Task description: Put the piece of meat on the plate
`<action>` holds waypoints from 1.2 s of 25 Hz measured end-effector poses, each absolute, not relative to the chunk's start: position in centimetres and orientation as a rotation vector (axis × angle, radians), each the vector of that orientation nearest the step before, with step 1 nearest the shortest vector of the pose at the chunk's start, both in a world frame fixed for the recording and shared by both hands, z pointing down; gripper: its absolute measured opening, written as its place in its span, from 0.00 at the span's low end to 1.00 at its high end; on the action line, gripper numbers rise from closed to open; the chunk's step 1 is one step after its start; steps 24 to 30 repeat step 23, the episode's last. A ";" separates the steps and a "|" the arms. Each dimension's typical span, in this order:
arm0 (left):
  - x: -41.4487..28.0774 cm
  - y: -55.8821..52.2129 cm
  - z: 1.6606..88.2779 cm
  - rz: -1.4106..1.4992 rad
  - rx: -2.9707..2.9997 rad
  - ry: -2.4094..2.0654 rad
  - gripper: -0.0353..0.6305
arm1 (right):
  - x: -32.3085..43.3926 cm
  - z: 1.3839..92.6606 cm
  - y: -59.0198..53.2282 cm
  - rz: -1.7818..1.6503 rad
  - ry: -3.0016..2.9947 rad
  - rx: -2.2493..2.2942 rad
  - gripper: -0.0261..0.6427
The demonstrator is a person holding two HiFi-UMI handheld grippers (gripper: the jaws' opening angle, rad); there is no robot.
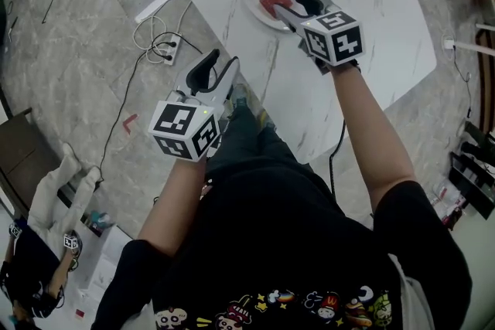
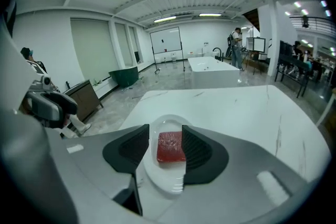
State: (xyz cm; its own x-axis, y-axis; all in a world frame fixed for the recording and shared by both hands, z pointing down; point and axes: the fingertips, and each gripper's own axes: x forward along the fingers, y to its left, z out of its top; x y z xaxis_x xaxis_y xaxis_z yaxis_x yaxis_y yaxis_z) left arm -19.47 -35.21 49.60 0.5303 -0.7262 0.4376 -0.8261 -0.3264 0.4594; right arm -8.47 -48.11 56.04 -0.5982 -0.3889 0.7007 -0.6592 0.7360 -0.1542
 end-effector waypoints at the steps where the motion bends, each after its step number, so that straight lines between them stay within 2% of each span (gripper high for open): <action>1: -19.4 -35.3 49.3 0.203 2.134 -1.252 0.46 | -8.3 54.9 -47.7 0.532 -2.297 0.814 0.36; 5: -19.0 -36.0 47.8 0.229 2.192 -1.254 0.46 | -7.3 50.3 -45.8 0.517 -2.388 0.917 0.28; 8: -18.7 -36.4 46.6 0.253 2.233 -1.256 0.46 | -6.3 47.3 -44.1 0.476 -2.428 0.973 0.26; 17: -17.0 -36.0 42.7 0.305 2.362 -1.240 0.46 | -2.8 40.9 -39.0 0.381 -2.476 1.148 0.22; 23: -15.2 -34.1 41.6 0.324 2.383 -1.222 0.46 | 0.3 39.7 -34.4 0.436 -2.469 1.215 0.21; 30: -15.2 -34.1 41.6 0.324 2.383 -1.222 0.46 | 0.3 39.7 -34.4 0.436 -2.469 1.215 0.21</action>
